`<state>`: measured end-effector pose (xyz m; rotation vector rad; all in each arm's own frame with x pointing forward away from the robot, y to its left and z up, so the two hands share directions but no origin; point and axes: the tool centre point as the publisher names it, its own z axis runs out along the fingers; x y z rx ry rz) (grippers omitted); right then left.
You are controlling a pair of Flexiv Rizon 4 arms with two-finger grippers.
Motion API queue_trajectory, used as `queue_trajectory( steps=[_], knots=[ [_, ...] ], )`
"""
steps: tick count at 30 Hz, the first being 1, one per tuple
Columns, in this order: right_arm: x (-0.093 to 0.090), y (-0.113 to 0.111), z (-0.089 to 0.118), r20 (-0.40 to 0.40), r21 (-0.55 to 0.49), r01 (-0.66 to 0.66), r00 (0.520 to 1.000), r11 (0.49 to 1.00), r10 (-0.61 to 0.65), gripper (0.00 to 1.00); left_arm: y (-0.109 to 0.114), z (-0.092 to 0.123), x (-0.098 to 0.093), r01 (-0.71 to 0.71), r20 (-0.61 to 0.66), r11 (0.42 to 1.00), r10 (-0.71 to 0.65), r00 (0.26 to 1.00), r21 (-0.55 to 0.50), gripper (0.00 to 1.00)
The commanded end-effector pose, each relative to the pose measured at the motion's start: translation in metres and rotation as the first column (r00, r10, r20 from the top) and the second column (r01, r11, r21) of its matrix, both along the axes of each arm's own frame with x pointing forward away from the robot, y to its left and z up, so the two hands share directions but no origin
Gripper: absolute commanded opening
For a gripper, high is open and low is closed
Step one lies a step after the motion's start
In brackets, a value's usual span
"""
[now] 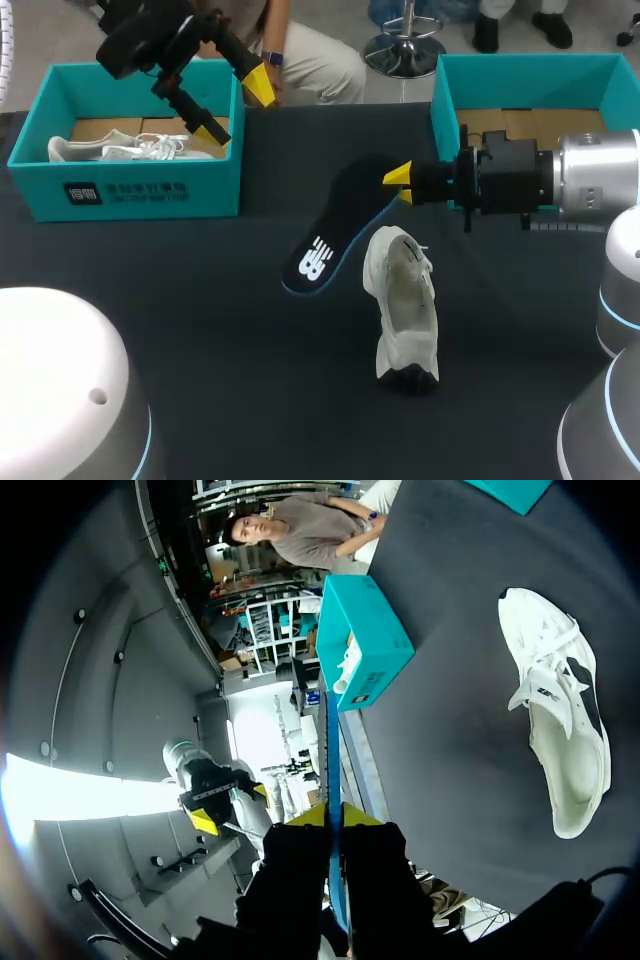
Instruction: Take the shoe out of the shoebox, open the shoe tongue, remove and reinsert the insole, then place the shoe into the shoebox
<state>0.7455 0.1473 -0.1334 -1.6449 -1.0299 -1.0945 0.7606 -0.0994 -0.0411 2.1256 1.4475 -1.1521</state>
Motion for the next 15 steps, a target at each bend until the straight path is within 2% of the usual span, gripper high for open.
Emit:
queue_trajectory(
  steps=[1, 5, 7, 15],
  knots=[
    [-0.001, 0.002, 0.000, -0.001, -0.002, 0.003, 1.000, 1.000, -0.003, 0.00, -0.011, 0.008, -0.002, -0.027, 0.063, 0.988, 0.018, 0.998, 0.152, 1.00],
    [-0.001, 0.002, 0.000, -0.001, -0.002, 0.003, 1.000, 1.000, -0.003, 0.00, -0.023, 0.011, -0.003, -0.071, 0.087, 0.969, 0.051, 0.995, 0.237, 1.00],
    [-0.001, 0.002, 0.000, -0.001, -0.002, 0.003, 1.000, 1.000, -0.003, 0.00, -0.029, 0.012, -0.002, -0.080, 0.085, 0.967, 0.061, 0.995, 0.240, 1.00],
    [-0.001, 0.002, 0.000, -0.001, -0.002, 0.003, 1.000, 1.000, -0.003, 0.00, -0.055, 0.019, 0.015, -0.136, 0.070, 0.925, 0.119, 0.990, 0.353, 1.00]
  ],
)
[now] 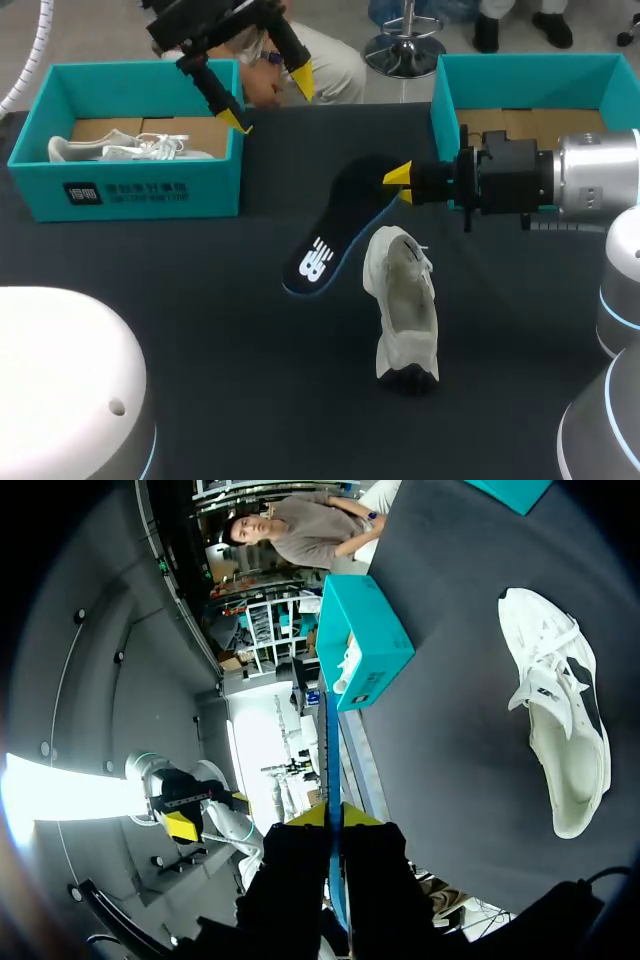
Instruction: Take the shoe out of the shoebox, open the shoe tongue, remove and reinsert the insole, then place the shoe into the shoebox
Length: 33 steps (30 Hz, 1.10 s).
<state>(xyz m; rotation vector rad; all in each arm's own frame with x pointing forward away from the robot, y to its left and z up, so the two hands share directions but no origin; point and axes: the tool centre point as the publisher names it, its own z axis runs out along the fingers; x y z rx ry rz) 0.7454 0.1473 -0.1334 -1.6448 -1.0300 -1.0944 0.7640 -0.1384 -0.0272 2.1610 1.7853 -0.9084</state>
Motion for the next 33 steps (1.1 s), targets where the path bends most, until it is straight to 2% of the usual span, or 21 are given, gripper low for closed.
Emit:
queue_trajectory(
  steps=[1, 10, 23, 30, 33],
  knots=[
    [0.000, 0.001, 0.000, -0.001, -0.002, 0.003, 1.000, 1.000, -0.003, 0.00, -0.018, 0.006, 0.012, 0.009, -0.001, 0.995, -0.009, 1.000, 0.103, 1.00],
    [0.000, 0.001, 0.000, -0.001, -0.002, 0.003, 1.000, 1.000, -0.003, 0.00, -0.042, 0.013, 0.020, -0.048, 0.091, 0.973, 0.028, 0.995, 0.228, 1.00],
    [-0.001, 0.001, -0.001, 0.003, 0.008, -0.003, 1.000, 1.000, 0.003, 0.00, -0.046, 0.014, 0.021, -0.031, 0.088, 0.972, 0.011, 0.996, 0.235, 1.00],
    [-0.005, -0.006, -0.003, 0.042, 0.061, -0.086, 0.996, 0.994, 0.084, 0.00, -0.046, 0.014, 0.021, -0.031, 0.088, 0.972, 0.011, 0.996, 0.235, 1.00],
    [-0.008, -0.010, -0.003, 0.041, 0.030, -0.129, 0.991, 0.991, 0.127, 0.00, -0.046, 0.014, 0.021, -0.031, 0.088, 0.972, 0.011, 0.996, 0.235, 1.00]
  ],
)
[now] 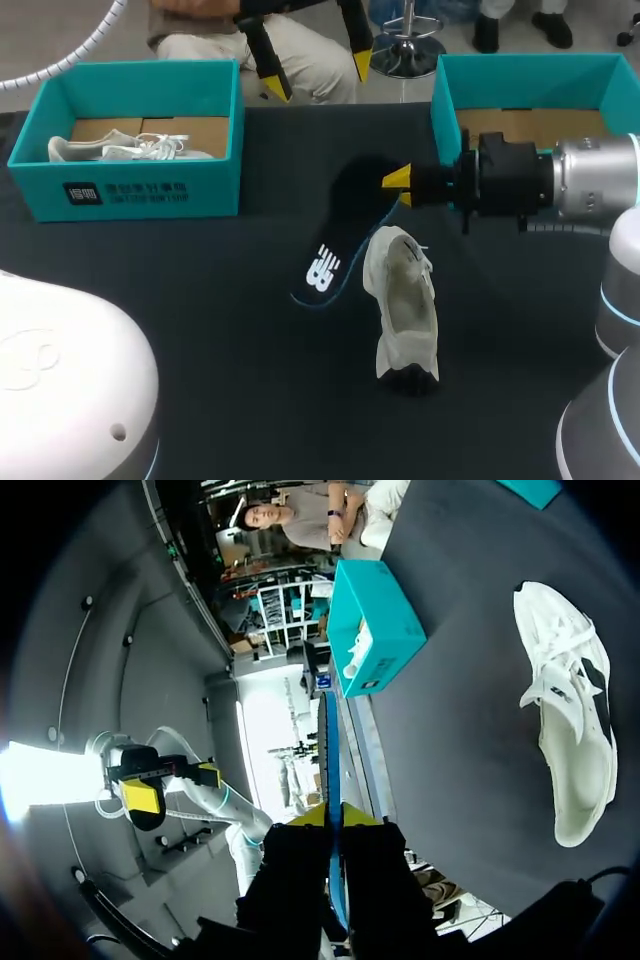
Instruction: Take the shoe out of the shoebox, open the shoe tongue, remove and reinsert the insole, then place the shoe into the shoebox
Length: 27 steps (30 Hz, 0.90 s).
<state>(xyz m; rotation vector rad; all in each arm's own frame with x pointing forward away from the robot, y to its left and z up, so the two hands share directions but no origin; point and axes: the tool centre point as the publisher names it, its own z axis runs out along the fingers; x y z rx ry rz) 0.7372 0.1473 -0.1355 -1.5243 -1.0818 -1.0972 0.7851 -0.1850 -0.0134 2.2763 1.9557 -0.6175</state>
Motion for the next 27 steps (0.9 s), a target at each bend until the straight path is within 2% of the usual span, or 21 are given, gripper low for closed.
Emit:
queue_trajectory(
  steps=[1, 10, 18, 22, 27],
  knots=[
    [0.000, -0.011, -0.001, -0.005, -0.030, -0.045, 0.999, 0.999, 0.045, 0.00, 0.001, 0.000, 0.000, 0.000, 0.002, 1.000, 0.000, 1.000, 0.001, 1.00],
    [-0.008, -0.031, -0.004, 0.009, -0.053, -0.063, 0.998, 0.997, 0.064, 0.00, 0.001, 0.000, 0.000, 0.000, 0.002, 1.000, 0.000, 1.000, 0.001, 1.00],
    [-0.003, -0.049, -0.006, 0.013, -0.075, -0.051, 0.999, 0.996, 0.052, 0.00, 0.001, 0.000, 0.000, 0.000, 0.002, 1.000, 0.000, 1.000, 0.001, 1.00],
    [0.003, -0.048, -0.004, 0.022, -0.082, -0.051, 0.998, 0.995, 0.053, 0.00, 0.001, 0.000, 0.000, 0.000, 0.002, 1.000, 0.000, 1.000, 0.001, 1.00],
    [0.007, -0.036, -0.002, 0.023, -0.084, -0.076, 0.997, 0.994, 0.078, 0.00, 0.001, 0.000, 0.000, 0.000, 0.002, 1.000, 0.000, 1.000, 0.001, 1.00]
  ],
)
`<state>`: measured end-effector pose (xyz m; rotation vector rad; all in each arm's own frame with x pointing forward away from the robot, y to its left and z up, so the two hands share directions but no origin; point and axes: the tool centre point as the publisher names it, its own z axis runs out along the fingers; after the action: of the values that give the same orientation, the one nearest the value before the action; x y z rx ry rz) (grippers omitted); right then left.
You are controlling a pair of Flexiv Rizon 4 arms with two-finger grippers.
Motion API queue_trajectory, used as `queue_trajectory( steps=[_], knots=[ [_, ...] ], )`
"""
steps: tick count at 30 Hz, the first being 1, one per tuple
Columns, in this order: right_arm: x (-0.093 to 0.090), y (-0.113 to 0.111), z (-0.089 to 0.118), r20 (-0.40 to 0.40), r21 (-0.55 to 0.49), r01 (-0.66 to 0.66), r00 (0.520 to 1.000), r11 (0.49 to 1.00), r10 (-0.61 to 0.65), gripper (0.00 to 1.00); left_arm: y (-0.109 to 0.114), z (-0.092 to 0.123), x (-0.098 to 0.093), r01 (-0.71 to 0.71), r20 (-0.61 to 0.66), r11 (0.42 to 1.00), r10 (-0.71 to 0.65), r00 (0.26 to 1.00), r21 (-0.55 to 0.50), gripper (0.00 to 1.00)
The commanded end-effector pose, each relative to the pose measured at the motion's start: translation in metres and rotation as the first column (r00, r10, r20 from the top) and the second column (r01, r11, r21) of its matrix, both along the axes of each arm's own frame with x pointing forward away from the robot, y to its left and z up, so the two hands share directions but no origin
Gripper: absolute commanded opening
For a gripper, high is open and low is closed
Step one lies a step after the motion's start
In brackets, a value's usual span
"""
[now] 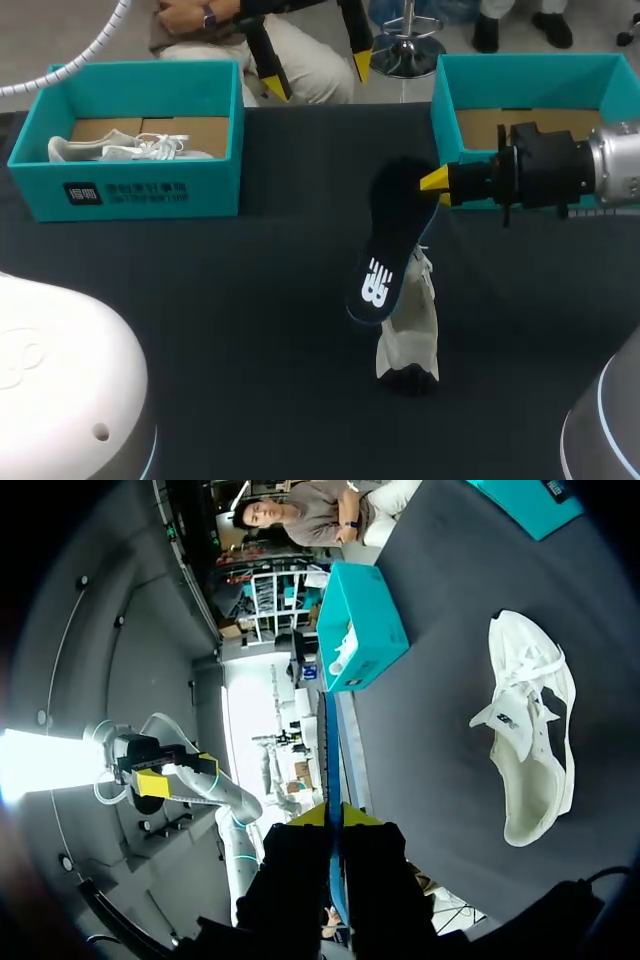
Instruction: Take the shoe out of the shoebox, open the shoe tongue, remove and reinsert the insole, then place the shoe into the shoebox
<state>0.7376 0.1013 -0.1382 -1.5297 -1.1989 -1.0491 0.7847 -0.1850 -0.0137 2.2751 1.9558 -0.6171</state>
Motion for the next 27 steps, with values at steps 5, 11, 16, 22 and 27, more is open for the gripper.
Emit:
queue_trajectory(
  steps=[5, 11, 16, 22, 27],
  knots=[
    [0.007, 0.010, 0.001, -0.005, -0.015, -0.008, 1.000, 1.000, 0.008, 0.00, 0.001, 0.000, 0.000, 0.000, 0.002, 1.000, 0.000, 1.000, 0.002, 1.00],
    [0.007, 0.009, 0.002, -0.012, -0.028, -0.007, 1.000, 1.000, 0.007, 0.00, 0.001, 0.000, 0.000, 0.000, 0.002, 1.000, 0.000, 1.000, 0.002, 1.00],
    [0.007, 0.009, 0.002, -0.012, -0.028, -0.007, 1.000, 1.000, 0.007, 0.00, 0.001, 0.000, 0.000, 0.000, 0.002, 1.000, 0.000, 1.000, 0.002, 1.00],
    [0.007, 0.009, 0.002, -0.012, -0.028, -0.007, 1.000, 1.000, 0.007, 0.00, 0.003, 0.000, -0.002, 0.004, 0.003, 0.999, -0.004, 1.000, -0.045, 1.00],
    [0.007, 0.009, 0.002, -0.012, -0.028, -0.007, 1.000, 1.000, 0.007, 0.00, 0.022, 0.001, -0.010, 0.002, -0.026, 0.950, -0.011, 1.000, -0.313, 1.00]
  ],
)
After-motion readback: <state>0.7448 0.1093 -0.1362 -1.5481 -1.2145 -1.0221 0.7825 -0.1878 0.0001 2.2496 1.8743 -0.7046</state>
